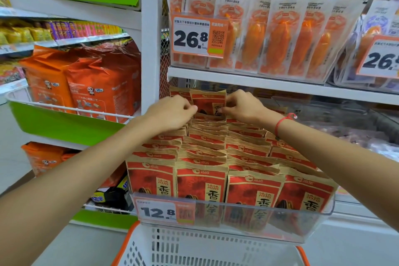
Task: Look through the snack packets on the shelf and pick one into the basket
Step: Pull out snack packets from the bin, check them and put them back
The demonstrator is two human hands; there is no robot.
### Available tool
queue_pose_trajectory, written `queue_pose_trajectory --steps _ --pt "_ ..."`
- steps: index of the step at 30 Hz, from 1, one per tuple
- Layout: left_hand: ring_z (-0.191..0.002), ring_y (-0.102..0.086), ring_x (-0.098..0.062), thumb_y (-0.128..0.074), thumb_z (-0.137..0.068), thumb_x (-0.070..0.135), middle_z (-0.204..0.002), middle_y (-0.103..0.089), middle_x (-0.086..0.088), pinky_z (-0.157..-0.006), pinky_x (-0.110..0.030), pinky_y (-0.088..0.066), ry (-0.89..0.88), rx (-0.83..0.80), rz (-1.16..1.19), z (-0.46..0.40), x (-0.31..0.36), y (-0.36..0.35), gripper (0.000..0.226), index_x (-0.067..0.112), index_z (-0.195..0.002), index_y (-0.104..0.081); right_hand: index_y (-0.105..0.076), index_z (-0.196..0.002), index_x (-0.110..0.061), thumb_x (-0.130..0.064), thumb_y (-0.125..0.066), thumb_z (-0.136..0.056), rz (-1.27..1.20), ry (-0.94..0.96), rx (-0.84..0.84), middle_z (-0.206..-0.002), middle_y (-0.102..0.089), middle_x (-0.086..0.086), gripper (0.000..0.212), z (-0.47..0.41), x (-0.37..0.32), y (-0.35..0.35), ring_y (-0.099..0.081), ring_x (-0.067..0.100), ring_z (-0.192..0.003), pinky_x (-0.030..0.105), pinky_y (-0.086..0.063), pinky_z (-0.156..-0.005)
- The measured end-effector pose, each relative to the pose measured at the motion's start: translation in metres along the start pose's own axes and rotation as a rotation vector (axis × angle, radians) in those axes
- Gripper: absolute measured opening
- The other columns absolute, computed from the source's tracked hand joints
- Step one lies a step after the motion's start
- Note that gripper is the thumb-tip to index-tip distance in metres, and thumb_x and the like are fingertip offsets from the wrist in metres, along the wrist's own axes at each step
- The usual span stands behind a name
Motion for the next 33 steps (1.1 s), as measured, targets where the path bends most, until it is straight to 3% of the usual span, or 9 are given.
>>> queue_pose_trajectory --steps 3,9,12,15,17,22,24,27,33 --pt "-0.114 -0.060 -0.022 -0.053 -0.098 0.030 -0.124 -0.065 0.002 -0.097 -0.042 -0.048 0.066 0.199 0.153 -0.007 -0.010 0.005 0.032 0.022 -0.128 -0.057 -0.071 -0.113 -0.027 -0.034 -0.062 -0.094 0.038 -0.040 -0.051 -0.098 -0.072 0.001 0.022 -0.005 0.000 -0.005 -0.063 0.020 -0.084 0.034 -0.048 -0.075" --pt "-0.116 -0.060 -0.021 -0.056 -0.098 0.033 -0.120 -0.069 0.002 -0.091 -0.032 -0.044 0.090 0.344 0.308 -0.015 -0.008 0.001 0.034 0.020 -0.129 -0.060 -0.070 -0.114 -0.025 -0.036 -0.062 -0.093 0.021 -0.075 -0.088 -0.105 -0.073 0.001 0.025 -0.006 0.000 -0.004 -0.065 0.020 -0.094 0.042 -0.052 -0.089" --pt "-0.115 -0.060 -0.020 -0.057 -0.096 0.036 -0.118 -0.070 0.001 -0.090 -0.033 -0.042 0.103 0.364 0.335 -0.016 -0.009 0.001 0.035 0.019 -0.126 -0.063 -0.071 -0.111 -0.021 -0.033 -0.064 -0.092 0.048 -0.071 -0.084 -0.099 -0.073 0.003 0.024 -0.004 -0.003 -0.003 -0.064 0.019 -0.084 0.039 -0.054 -0.084" --pt "-0.109 -0.063 -0.017 -0.060 -0.094 0.036 -0.113 -0.071 0.002 -0.093 -0.035 -0.047 0.087 0.416 0.390 -0.015 -0.011 0.008 0.031 0.021 -0.120 -0.067 -0.074 -0.100 -0.019 -0.031 -0.070 -0.087 0.005 -0.045 0.093 -0.089 -0.073 0.003 0.018 -0.001 -0.006 0.003 -0.066 0.020 -0.076 0.034 -0.054 -0.073" --pt "-0.107 -0.064 -0.016 -0.063 -0.093 0.036 -0.109 -0.072 0.004 -0.094 -0.038 -0.049 0.077 0.395 0.388 -0.014 -0.012 0.007 0.028 0.024 -0.117 -0.069 -0.075 -0.098 -0.019 -0.030 -0.070 -0.088 0.048 -0.039 0.143 -0.085 -0.072 0.003 0.016 0.003 -0.006 0.001 -0.064 0.021 -0.076 0.035 -0.051 -0.076" --pt "-0.112 -0.060 -0.020 -0.062 -0.093 0.036 -0.112 -0.071 0.003 -0.092 -0.040 -0.049 0.105 0.288 0.315 -0.019 -0.013 -0.005 0.026 0.025 -0.114 -0.071 -0.065 -0.098 -0.015 -0.040 -0.060 -0.093 0.186 -0.069 0.003 -0.089 -0.064 0.004 0.026 0.004 -0.009 -0.008 -0.063 0.028 -0.093 0.037 -0.044 -0.086" --pt "-0.113 -0.060 -0.022 -0.062 -0.093 0.039 -0.118 -0.069 0.003 -0.089 -0.037 -0.049 0.101 0.265 0.284 -0.025 -0.010 -0.004 0.027 0.026 -0.114 -0.072 -0.064 -0.108 -0.019 -0.040 -0.060 -0.092 0.117 -0.050 0.047 -0.095 -0.068 0.004 0.027 0.007 -0.012 -0.006 -0.065 0.026 -0.094 0.039 -0.049 -0.090" --pt "-0.109 -0.061 -0.021 -0.060 -0.094 0.040 -0.120 -0.069 0.004 -0.079 -0.029 -0.044 0.076 0.248 0.215 -0.031 -0.001 -0.002 0.027 0.029 -0.115 -0.071 -0.068 -0.117 -0.024 -0.028 -0.061 -0.092 -0.008 0.032 0.208 -0.098 -0.073 0.003 0.027 0.018 -0.013 0.001 -0.067 0.025 -0.091 0.042 -0.055 -0.084" --pt "-0.110 -0.061 -0.023 -0.062 -0.093 0.040 -0.120 -0.069 0.002 -0.076 -0.028 -0.042 -0.002 0.300 0.094 -0.028 0.010 -0.002 0.029 0.031 -0.120 -0.068 -0.070 -0.117 -0.029 -0.022 -0.053 -0.098 0.273 0.217 0.199 -0.101 -0.073 0.008 0.026 0.016 -0.017 0.003 -0.065 0.034 -0.094 0.042 -0.054 -0.077"
Point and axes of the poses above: each hand's wrist, its own z-axis away from the middle knuckle, its own y-axis out of the back of the hand, x = y × z, the point moved 4 cm from there along -z, towards the middle knuckle
